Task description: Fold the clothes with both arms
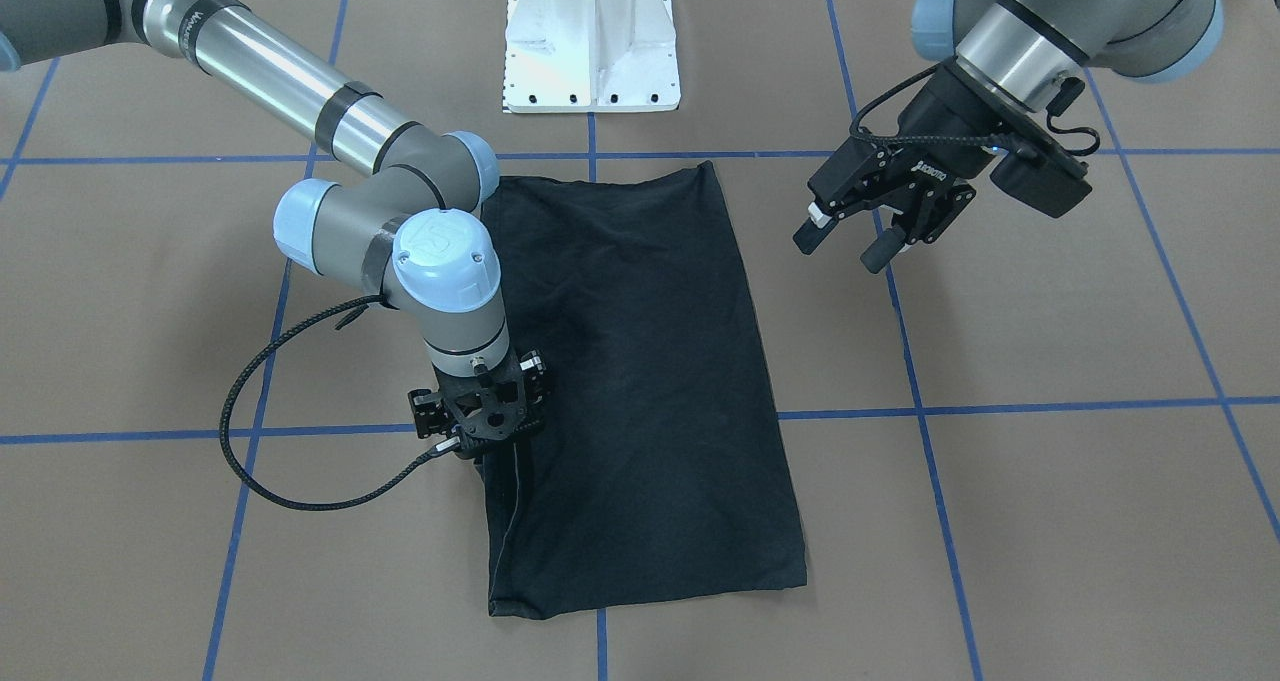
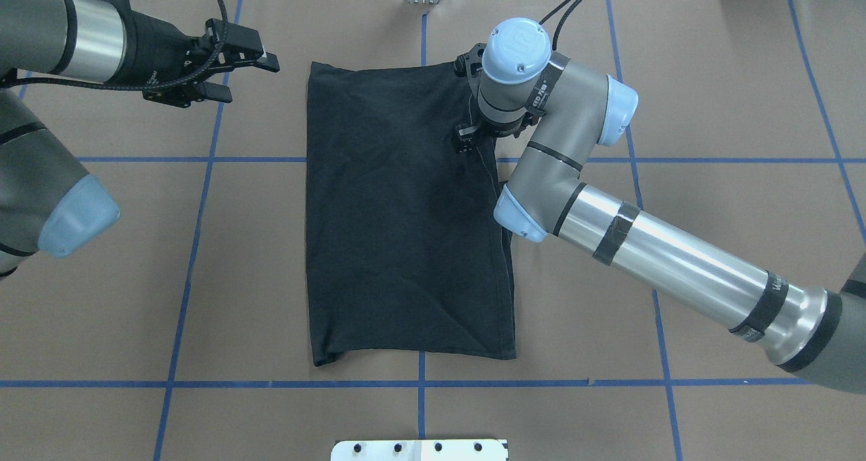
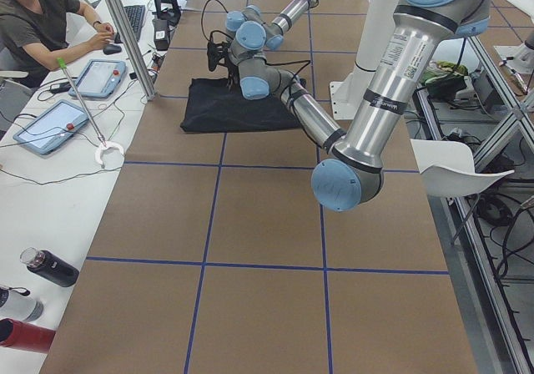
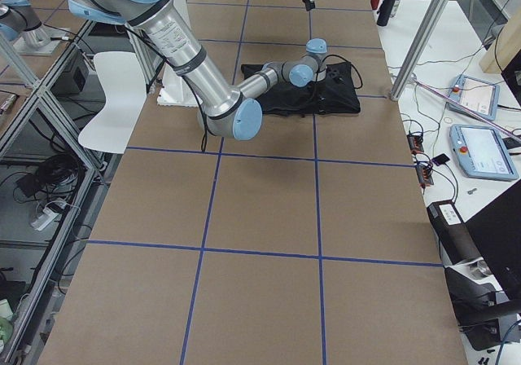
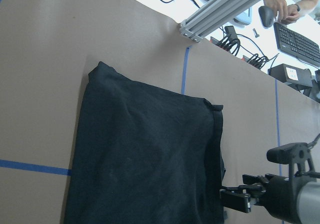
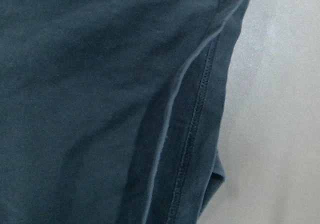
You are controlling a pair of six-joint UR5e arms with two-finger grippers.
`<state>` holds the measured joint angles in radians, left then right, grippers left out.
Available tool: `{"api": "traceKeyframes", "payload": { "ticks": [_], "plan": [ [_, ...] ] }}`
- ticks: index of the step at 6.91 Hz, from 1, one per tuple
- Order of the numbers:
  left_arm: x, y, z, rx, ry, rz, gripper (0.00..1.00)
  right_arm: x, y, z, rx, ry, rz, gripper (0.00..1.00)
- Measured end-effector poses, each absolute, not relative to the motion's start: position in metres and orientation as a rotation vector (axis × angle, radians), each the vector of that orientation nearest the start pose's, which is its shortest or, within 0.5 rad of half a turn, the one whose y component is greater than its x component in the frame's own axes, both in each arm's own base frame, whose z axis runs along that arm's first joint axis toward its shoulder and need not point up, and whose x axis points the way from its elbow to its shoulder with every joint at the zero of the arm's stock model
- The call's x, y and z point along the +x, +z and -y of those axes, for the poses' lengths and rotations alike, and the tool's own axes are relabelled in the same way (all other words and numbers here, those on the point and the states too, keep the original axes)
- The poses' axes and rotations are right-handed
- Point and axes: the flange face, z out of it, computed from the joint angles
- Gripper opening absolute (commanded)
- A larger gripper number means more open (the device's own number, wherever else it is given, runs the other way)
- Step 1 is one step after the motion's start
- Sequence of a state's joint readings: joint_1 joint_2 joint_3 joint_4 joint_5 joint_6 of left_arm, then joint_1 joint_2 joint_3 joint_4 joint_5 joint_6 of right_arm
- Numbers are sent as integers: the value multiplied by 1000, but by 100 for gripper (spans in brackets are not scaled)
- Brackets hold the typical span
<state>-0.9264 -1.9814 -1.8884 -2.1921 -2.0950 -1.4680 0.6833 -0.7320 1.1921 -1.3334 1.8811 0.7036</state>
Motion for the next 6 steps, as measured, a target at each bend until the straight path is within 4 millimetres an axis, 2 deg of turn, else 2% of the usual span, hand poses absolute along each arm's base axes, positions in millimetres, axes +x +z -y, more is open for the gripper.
{"api": "traceKeyframes", "payload": {
  "ticks": [2, 6],
  "plan": [
    [274, 211, 503, 267, -334, -1365, 100, -560, 287, 589, 267, -284, 698, 100],
    [274, 209, 502, 268, -331, -1368, 100, -544, 309, 611, 247, -257, 665, 100]
  ]
}}
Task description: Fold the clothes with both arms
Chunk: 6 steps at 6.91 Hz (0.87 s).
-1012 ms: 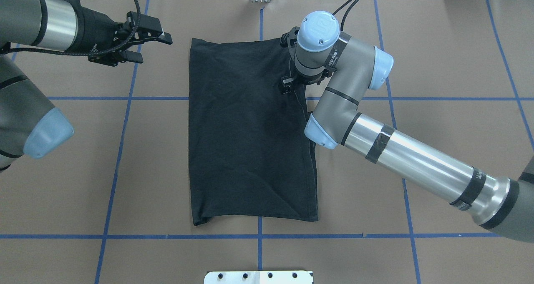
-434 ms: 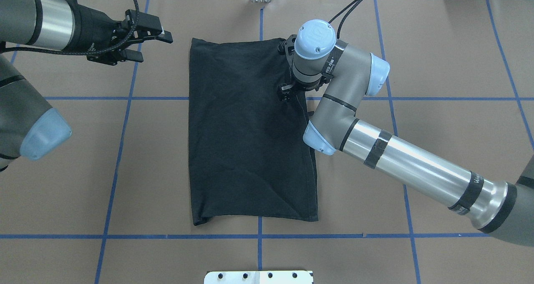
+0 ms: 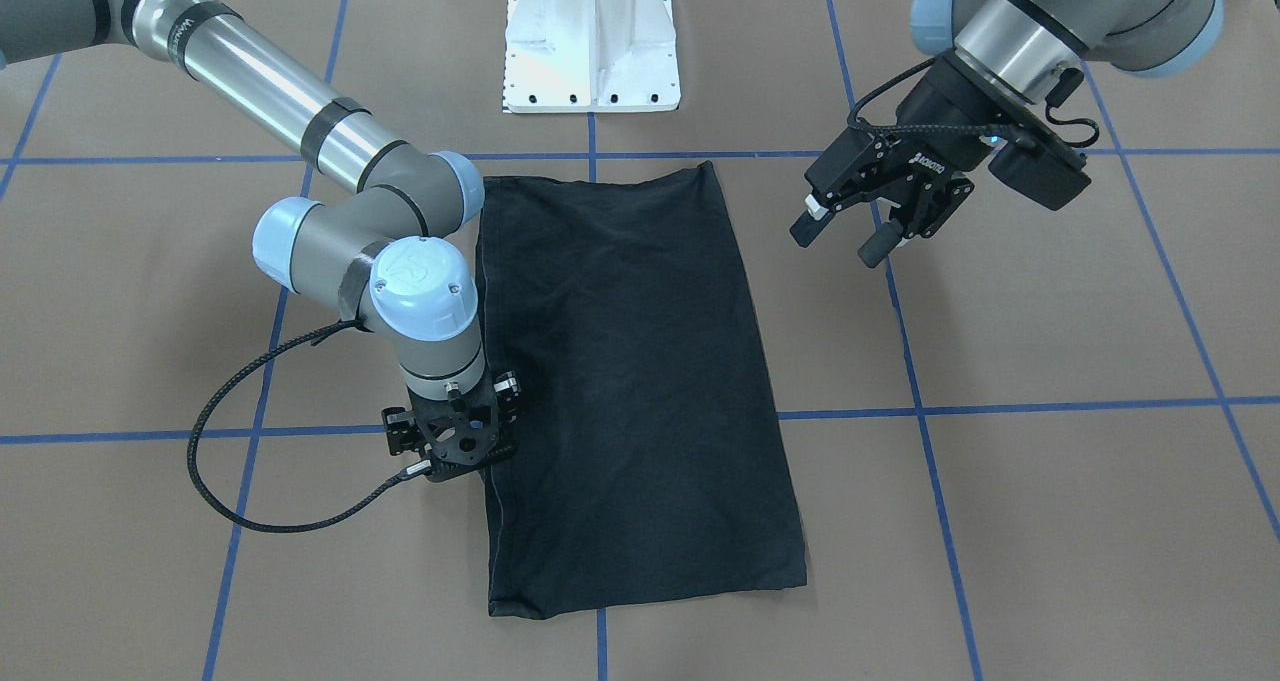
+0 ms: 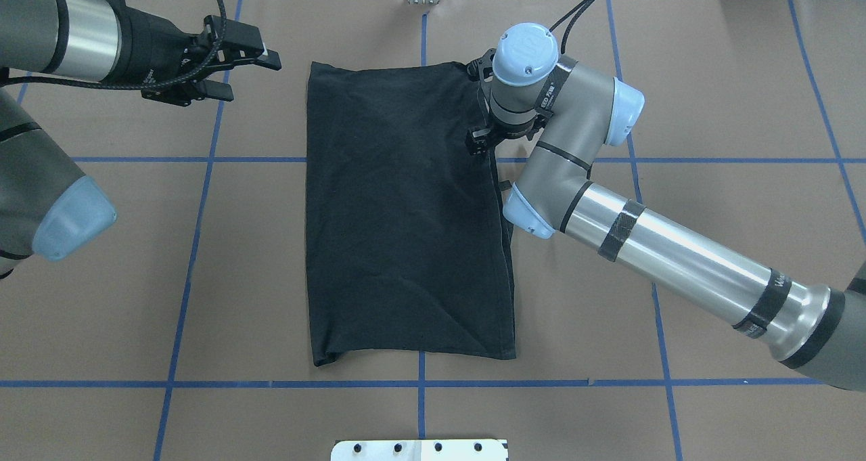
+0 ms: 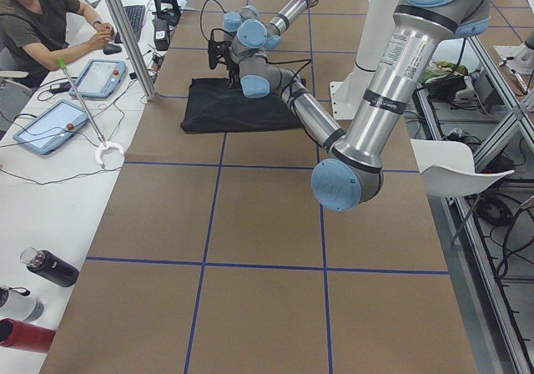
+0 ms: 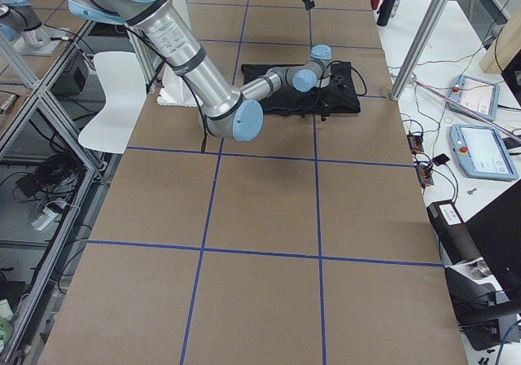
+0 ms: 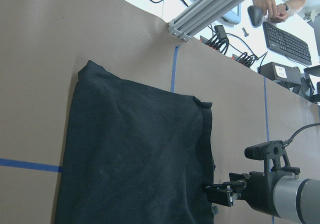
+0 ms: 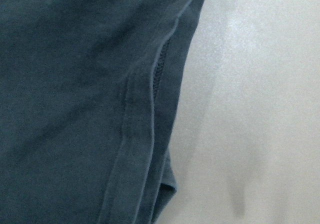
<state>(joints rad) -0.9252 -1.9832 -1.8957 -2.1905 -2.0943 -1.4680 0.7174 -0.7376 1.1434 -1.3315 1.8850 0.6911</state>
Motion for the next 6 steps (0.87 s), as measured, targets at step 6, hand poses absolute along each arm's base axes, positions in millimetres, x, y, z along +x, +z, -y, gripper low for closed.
{"api": "traceKeyframes", "payload": {
  "ticks": [6],
  "plan": [
    [269, 195, 477, 180, -334, -1413, 100, -455, 259, 605, 173, -173, 908, 100]
  ]
}}
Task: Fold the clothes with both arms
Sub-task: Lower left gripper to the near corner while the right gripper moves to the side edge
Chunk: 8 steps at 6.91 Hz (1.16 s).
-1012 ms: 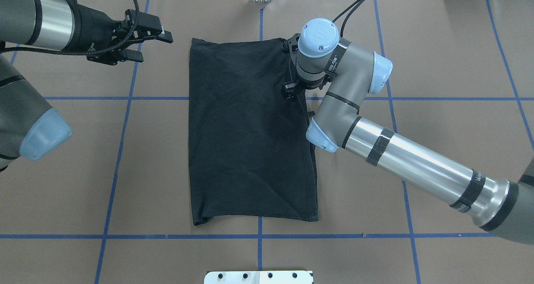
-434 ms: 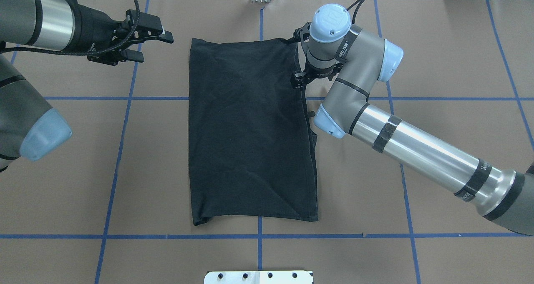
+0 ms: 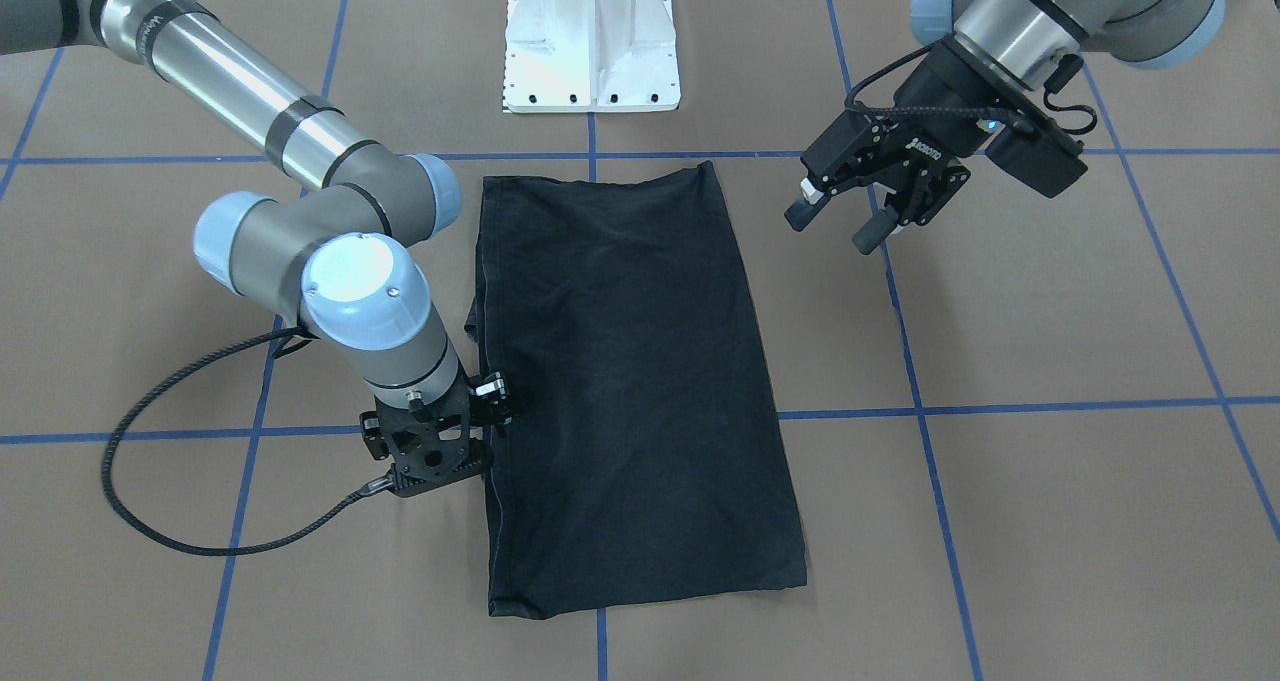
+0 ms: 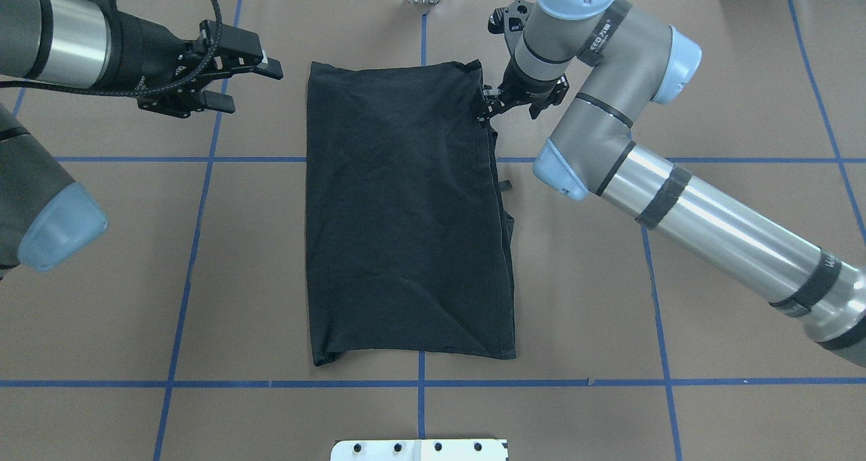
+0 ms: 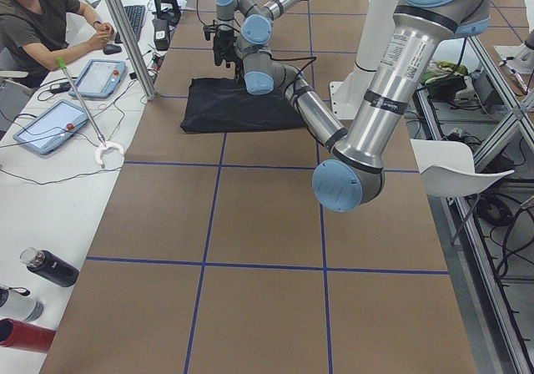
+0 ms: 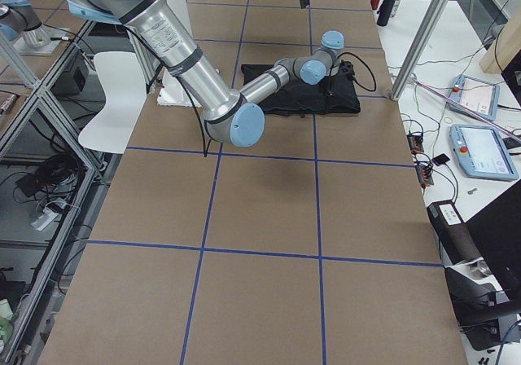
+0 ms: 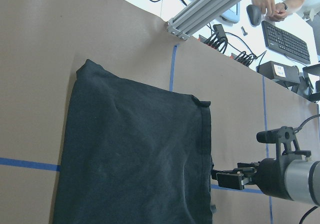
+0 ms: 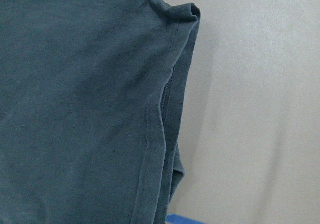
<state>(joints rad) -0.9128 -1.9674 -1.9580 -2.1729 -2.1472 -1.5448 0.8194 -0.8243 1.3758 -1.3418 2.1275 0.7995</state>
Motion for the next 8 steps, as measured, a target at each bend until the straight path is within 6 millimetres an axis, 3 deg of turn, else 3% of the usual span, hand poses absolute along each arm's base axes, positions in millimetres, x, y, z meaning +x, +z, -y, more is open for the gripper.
{"api": "traceKeyframes", "payload": {
  "ticks": [1, 2, 4, 6, 8],
  "plan": [
    [281, 193, 464, 112, -362, -1429, 100, -429, 259, 579, 157, -133, 958, 100],
    [306, 192, 443, 38, -388, -1438, 100, -405, 257, 552, 134, -82, 997, 100],
    [371, 208, 384, -63, -440, -1443, 100, -377, 244, 504, 74, -15, 1028, 100],
    [420, 247, 317, -129, -485, -1462, 100, -364, 239, 459, 18, 34, 1051, 100],
    [450, 279, 287, -151, -510, -1417, 100, -371, 234, 434, -24, 63, 1077, 100]
  ]
}}
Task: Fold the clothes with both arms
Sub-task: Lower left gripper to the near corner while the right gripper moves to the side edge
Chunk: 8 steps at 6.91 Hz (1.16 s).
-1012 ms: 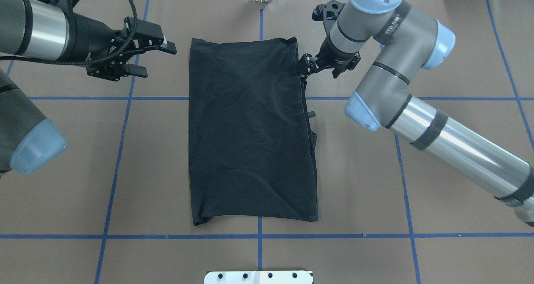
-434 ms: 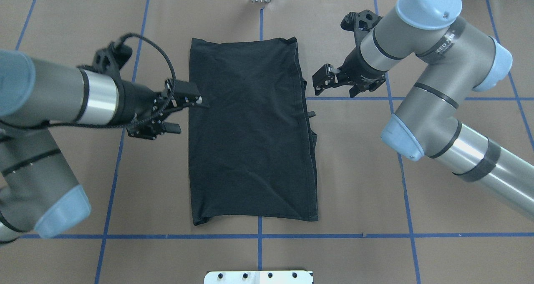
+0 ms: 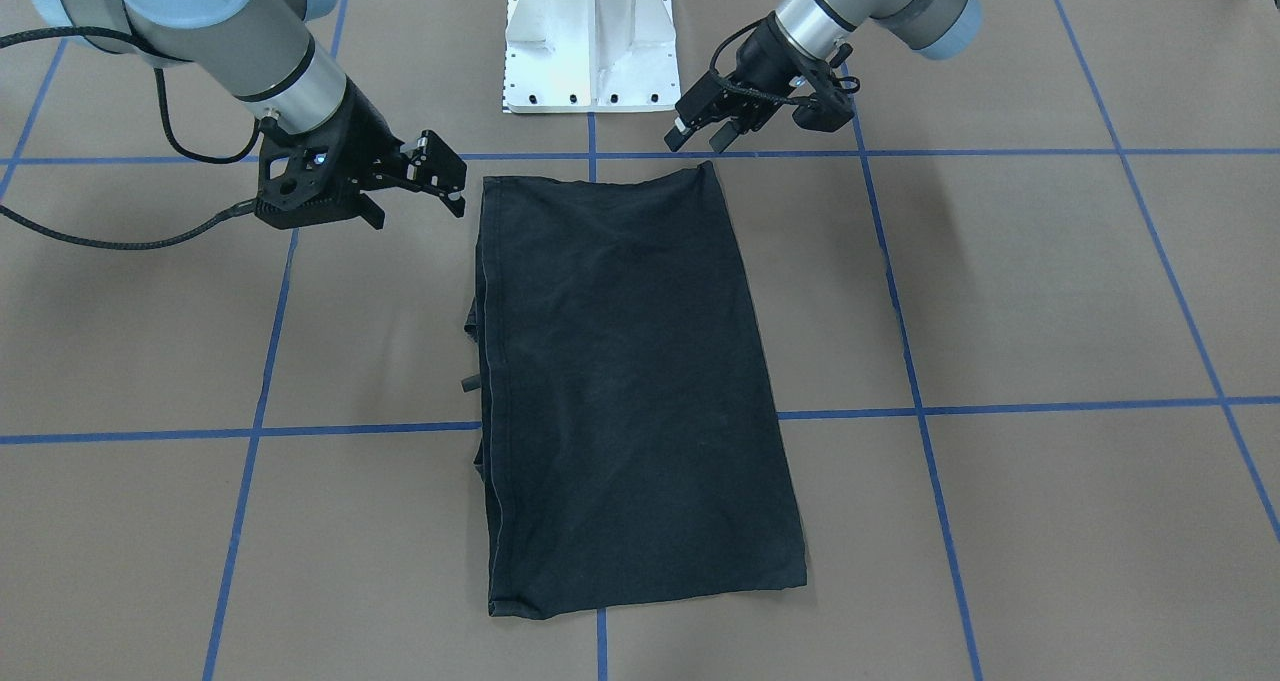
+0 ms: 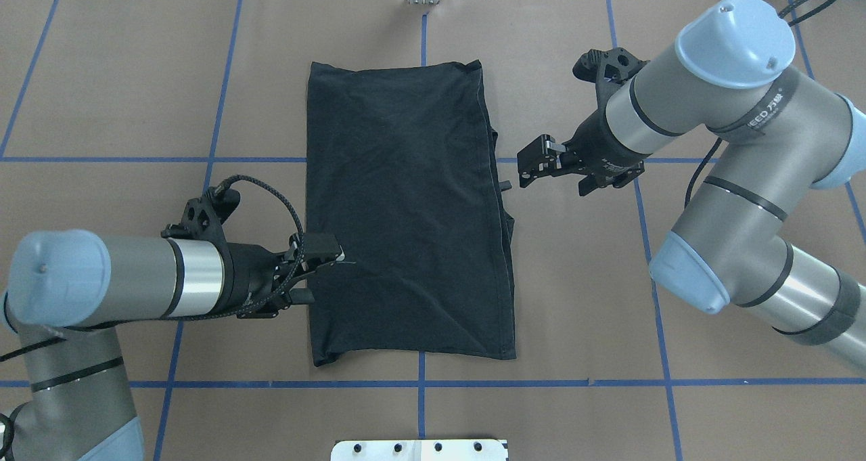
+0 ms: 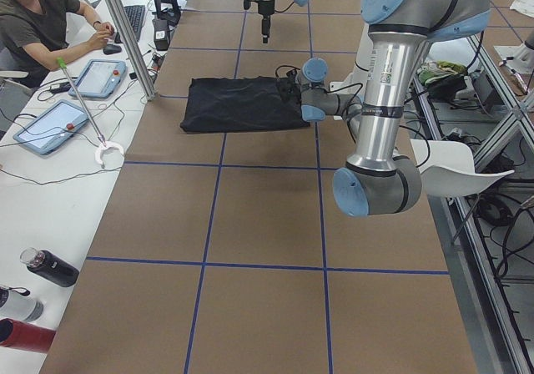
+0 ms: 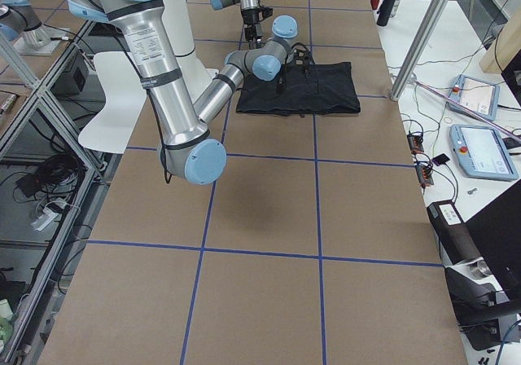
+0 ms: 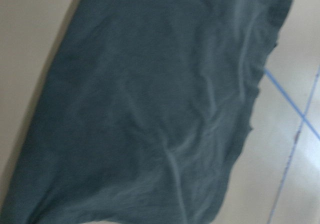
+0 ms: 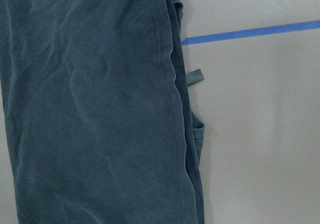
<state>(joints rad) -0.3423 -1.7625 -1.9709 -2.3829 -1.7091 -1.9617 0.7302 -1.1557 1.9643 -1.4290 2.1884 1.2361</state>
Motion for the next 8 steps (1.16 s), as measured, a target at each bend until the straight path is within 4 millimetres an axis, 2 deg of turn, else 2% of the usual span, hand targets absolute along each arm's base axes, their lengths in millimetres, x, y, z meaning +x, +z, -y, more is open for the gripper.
{"api": "traceKeyframes", "payload": {
  "ticks": [2, 4, 8],
  "plan": [
    [469, 307, 284, -155, -523, -1343, 100, -372, 248, 420, -35, 74, 1121, 100],
    [486, 325, 277, -167, -516, -1296, 100, -372, 257, 416, -41, 79, 1135, 100],
    [510, 335, 250, -192, -487, -1267, 100, -371, 254, 414, -43, 75, 1144, 100]
  ]
}}
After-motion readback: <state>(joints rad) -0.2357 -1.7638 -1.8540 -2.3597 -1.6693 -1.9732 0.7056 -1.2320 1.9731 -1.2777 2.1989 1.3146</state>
